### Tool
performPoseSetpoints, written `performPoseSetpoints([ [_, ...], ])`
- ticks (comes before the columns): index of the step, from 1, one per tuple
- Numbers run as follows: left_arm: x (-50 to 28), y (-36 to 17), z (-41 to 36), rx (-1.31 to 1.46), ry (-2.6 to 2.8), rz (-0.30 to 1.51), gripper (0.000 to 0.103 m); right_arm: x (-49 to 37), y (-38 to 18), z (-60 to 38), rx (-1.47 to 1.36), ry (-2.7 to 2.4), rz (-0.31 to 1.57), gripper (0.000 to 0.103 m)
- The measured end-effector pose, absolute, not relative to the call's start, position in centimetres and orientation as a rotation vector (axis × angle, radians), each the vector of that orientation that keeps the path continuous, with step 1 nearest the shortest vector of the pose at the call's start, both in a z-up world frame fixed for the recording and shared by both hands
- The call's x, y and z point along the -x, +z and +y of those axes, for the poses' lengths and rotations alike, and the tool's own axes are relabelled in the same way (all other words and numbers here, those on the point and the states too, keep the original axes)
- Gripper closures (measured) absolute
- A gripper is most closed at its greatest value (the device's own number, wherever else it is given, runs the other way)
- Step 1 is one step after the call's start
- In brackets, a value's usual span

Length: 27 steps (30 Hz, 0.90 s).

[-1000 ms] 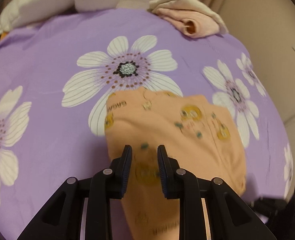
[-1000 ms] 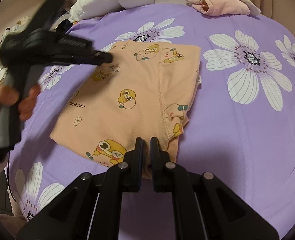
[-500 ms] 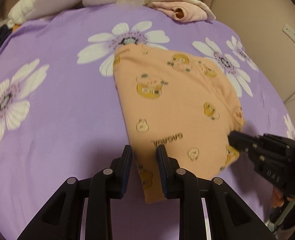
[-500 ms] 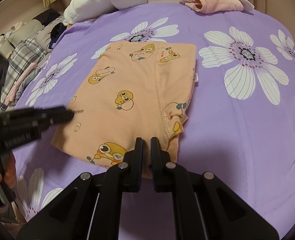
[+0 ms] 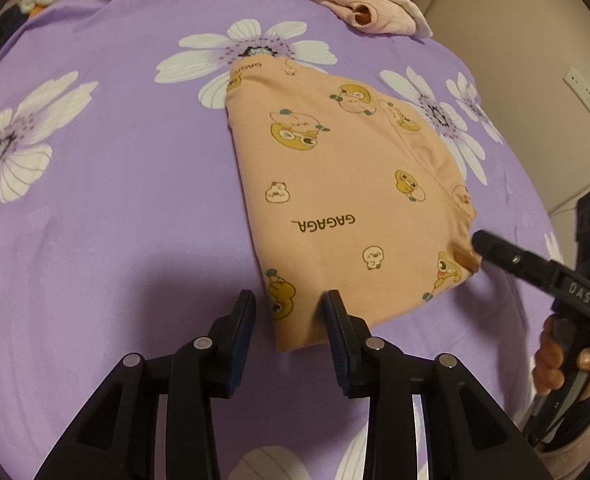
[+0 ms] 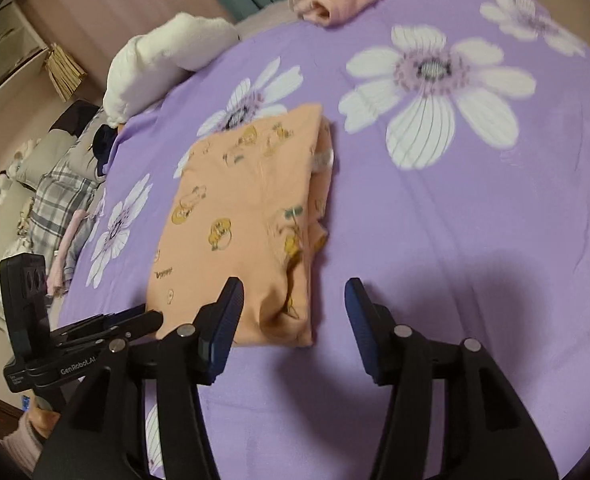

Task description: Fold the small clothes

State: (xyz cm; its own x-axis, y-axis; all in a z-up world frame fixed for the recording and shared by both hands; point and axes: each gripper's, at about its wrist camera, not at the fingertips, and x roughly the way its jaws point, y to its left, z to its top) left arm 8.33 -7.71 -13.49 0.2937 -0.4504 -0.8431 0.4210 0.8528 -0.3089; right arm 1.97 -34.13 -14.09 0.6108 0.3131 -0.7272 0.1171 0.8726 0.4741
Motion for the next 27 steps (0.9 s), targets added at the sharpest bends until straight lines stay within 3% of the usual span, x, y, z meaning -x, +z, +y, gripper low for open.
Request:
performPoseSetpoints([
  [2,-8.4,-13.6,-7.8,0.033,-0.579,1.134,0.07,-2.5,-15.0,-33.7,-0.535,0.145,0.951,0.05],
  [5,-8.4,-13.6,-7.9,0.025,-0.575,1.137,0.07,-3.1,-15.7,-32.5,-0.494,0.136,0.985,0.079],
  [9,-8.3,-13.6,-7.7,0.015,-0.579,1.129,0.071,-3.2,-15.4,-32.1,-0.44,0.13,0.982,0.087],
  [15,-8.2,-14.0,-7.4,0.009,-0.581,1.119,0.071,-3.2,-16.2,-33.0,-0.476,0.126,0.989,0.089],
  [20,-7.7,-12.9,-7.0,-0.025,-0.541,1.087,0.07,-2.7,-15.5,-33.3,-0.483,0.123,0.973,0.081],
  [27,-7.0,-10.7,-6.9,-0.071,-0.486,0.96,0.07,-1.6,-12.1,-32.6,-0.332,0.072,0.856,0.081],
])
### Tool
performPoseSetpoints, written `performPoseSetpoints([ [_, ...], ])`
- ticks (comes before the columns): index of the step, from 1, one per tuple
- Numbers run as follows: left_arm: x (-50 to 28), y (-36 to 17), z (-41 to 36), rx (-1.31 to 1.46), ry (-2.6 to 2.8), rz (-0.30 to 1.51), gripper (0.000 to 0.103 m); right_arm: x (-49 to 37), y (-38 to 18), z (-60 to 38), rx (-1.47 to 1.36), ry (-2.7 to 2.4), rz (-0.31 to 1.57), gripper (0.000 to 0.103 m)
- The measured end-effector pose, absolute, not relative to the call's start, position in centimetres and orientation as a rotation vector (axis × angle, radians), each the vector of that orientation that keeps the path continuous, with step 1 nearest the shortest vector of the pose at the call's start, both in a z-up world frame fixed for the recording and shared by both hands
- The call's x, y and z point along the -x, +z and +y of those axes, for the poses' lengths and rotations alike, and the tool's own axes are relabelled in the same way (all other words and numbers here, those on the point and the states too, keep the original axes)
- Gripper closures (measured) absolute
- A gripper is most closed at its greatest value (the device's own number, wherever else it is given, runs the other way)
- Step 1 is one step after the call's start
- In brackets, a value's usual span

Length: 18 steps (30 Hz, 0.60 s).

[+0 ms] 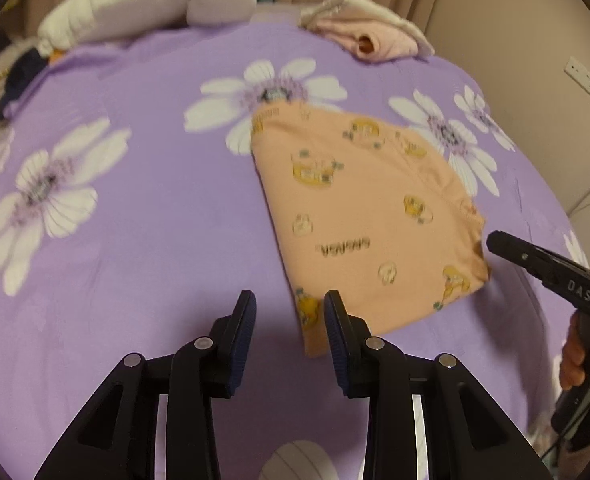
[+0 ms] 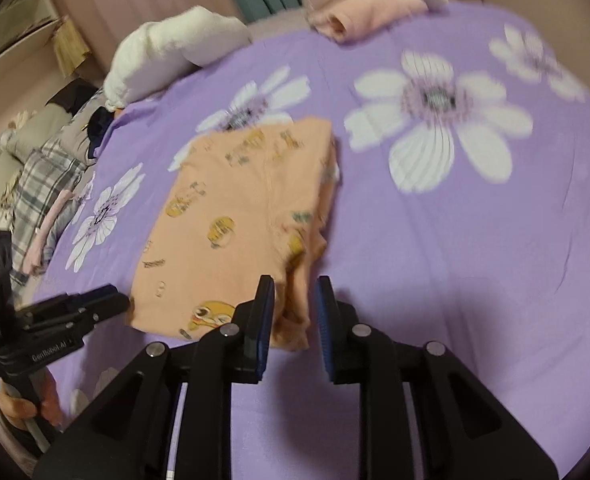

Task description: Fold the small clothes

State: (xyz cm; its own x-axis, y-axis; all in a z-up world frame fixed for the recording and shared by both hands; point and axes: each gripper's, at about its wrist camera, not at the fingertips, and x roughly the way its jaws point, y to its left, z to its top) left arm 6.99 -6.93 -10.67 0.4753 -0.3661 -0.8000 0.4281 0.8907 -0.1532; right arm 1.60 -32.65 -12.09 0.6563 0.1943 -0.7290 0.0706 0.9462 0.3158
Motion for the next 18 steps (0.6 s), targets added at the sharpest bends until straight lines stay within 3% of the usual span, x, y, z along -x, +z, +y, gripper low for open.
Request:
performPoseSetpoints([
  [4,-7.1,-10.2,-8.0,-0.108,-0.497,0.927,0.07,-2.0,-11.2,-31.2,-0.275,0.105,0.823,0.085],
  [6,-7.1,-10.8,-8.6,-0.13,-0.506,0.937,0.071,-2.4,-11.6,-30.4,-0.248,0.112,0.84,0.091],
  [15,-6.8,-13.3,-9.5,-0.17,-0.515,0.987,0.073,-3.0,-14.4,-29.7,-0.188,0.082,0.936,0.097],
  [18,-6.8,-12.9,-9.0,-0.139,-0.525,0.994,0.073,-2.7,-14.1,-30.1,-0.214,0.103,0.937,0.093],
])
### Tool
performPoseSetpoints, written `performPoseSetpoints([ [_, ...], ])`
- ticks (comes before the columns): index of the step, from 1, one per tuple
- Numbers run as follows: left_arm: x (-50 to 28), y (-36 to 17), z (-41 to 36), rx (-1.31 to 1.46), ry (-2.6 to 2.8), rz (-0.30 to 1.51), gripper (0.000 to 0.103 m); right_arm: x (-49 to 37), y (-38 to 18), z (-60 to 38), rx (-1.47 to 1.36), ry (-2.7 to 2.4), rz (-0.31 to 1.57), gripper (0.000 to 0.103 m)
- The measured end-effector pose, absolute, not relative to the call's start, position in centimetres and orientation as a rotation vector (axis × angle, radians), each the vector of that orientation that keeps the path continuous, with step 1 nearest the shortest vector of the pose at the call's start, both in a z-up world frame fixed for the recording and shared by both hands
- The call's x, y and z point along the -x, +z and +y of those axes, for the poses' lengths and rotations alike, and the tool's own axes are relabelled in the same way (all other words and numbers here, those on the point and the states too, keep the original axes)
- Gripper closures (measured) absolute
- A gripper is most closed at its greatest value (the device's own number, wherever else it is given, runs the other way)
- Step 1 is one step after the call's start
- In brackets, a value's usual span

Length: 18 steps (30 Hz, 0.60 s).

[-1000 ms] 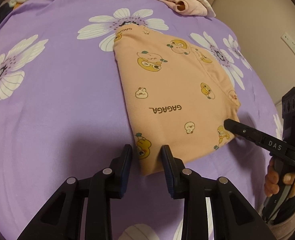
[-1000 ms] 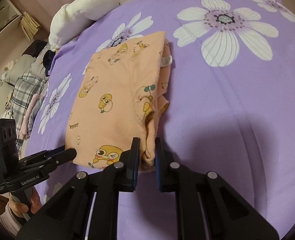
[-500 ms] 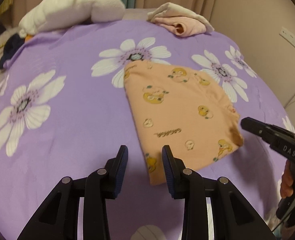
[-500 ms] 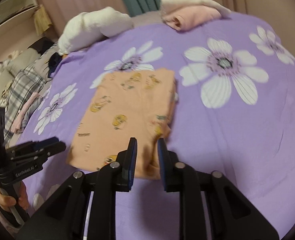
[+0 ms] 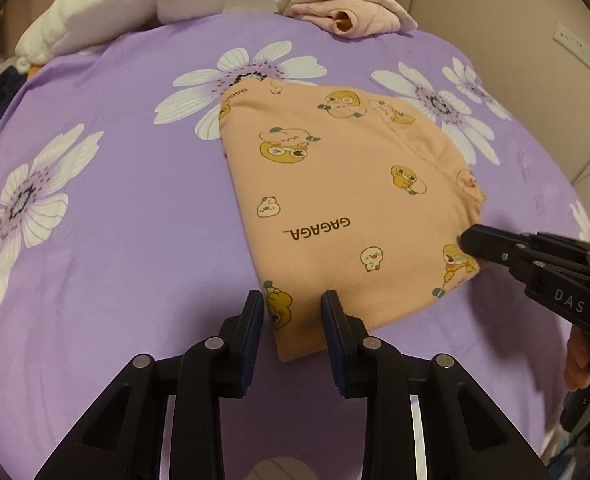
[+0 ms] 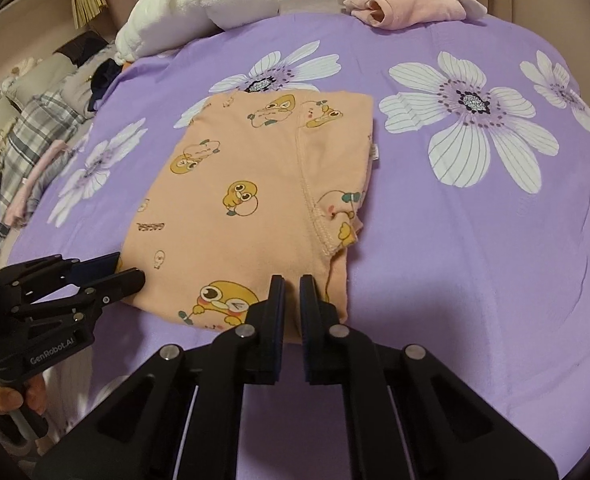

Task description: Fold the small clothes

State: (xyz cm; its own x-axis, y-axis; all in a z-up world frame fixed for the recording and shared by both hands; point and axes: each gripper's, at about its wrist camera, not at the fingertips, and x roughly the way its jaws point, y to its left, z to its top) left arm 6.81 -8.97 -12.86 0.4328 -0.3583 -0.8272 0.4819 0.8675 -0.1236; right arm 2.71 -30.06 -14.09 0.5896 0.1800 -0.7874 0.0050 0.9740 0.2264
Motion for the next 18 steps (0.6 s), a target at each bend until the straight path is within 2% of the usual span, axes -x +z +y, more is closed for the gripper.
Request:
performPoseSetpoints([
  [2,-6.8,-12.5,-8.6,-0.128,-0.526,0.993,0.073,-2.3,-13.7,-30.5,-0.257,0.118,0.923,0.092],
  [5,-6.8,-12.2,-8.1,-0.108,-0.524,1.001,0.073,-1.7,-13.1,-31.0,-0.305,0.127,0.899,0.08],
  [8,-7.2,-12.0,-7.5,-0.068,-0.522,1.02,0.065,-1.4,-12.8,-31.5,-0.34,0.124,0.891,0.074],
  [10,-7.6,-12.0,-7.1,-0.032,-0.516,1.033,0.055,-1.5,-12.8,-31.9,-0.384,0.129,0.887,0.069],
  [12,-8.1,-12.1,-6.8,0.008,-0.512,1.049,0.053,-1.8,-12.9,-32.4,-0.434,0.127,0.89,0.052],
  [13,-8.3,-12.1,-6.6,0.024,-0.511,1.057,0.053,-1.8,-13.0,-32.6,-0.453,0.126,0.89,0.048],
  [18,-9.6,-12.7,-6.4,0.106,-0.54,1.126,0.052,-2.7,-13.7,-33.6,-0.586,0.162,0.902,0.044],
])
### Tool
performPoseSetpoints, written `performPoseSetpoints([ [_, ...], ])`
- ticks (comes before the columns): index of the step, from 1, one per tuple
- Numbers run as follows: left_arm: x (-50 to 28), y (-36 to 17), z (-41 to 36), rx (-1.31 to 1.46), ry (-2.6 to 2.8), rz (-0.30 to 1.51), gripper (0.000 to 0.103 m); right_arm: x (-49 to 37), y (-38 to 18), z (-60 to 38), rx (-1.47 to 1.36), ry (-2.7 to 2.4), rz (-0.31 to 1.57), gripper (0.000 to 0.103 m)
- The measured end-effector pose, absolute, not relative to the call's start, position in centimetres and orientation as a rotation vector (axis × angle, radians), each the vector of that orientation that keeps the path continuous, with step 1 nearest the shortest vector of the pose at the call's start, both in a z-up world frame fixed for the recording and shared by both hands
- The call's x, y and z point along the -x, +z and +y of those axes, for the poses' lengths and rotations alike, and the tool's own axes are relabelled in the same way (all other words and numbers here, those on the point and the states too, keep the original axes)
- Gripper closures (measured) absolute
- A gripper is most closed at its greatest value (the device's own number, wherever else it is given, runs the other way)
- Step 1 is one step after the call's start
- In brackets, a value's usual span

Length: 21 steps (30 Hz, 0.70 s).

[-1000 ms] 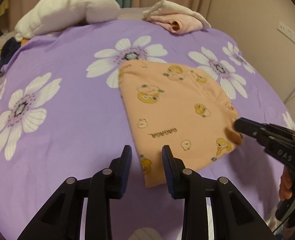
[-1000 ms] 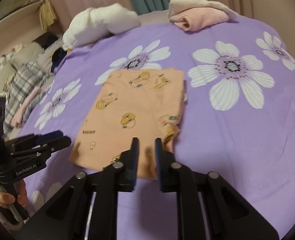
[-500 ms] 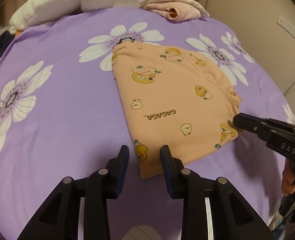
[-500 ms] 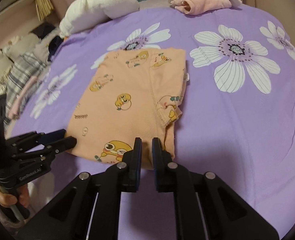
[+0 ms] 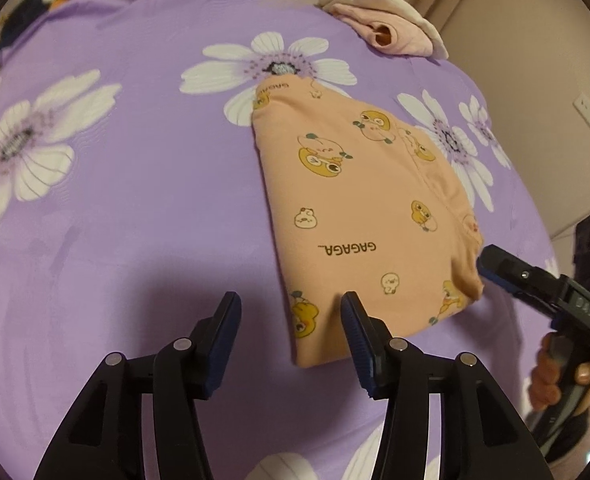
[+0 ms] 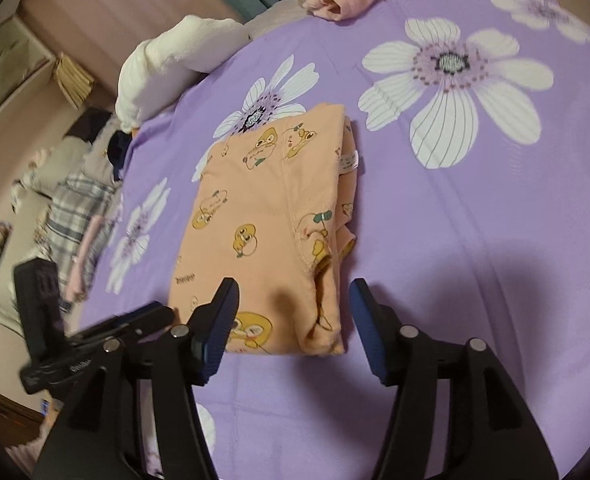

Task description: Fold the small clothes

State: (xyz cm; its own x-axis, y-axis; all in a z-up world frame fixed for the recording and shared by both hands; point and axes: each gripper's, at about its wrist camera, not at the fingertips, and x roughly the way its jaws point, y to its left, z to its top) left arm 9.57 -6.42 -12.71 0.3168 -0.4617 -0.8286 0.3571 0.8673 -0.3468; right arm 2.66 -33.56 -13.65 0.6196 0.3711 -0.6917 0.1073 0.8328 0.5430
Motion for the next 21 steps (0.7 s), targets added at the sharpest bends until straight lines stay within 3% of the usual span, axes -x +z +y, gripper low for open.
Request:
performPoseSetpoints([
  [6,-11.4,-13.5,-5.9,0.252,-0.583,1.192,0.046,-3.8,-14.5,-34.5,-0.683,0.18,0.919,0.042],
  [21,-16.3,-14.8,-6.7,0.46,-0.668,1.246,0.046,-8.0,-16.3,-35.1,-0.766,0.276,0.971,0.042],
])
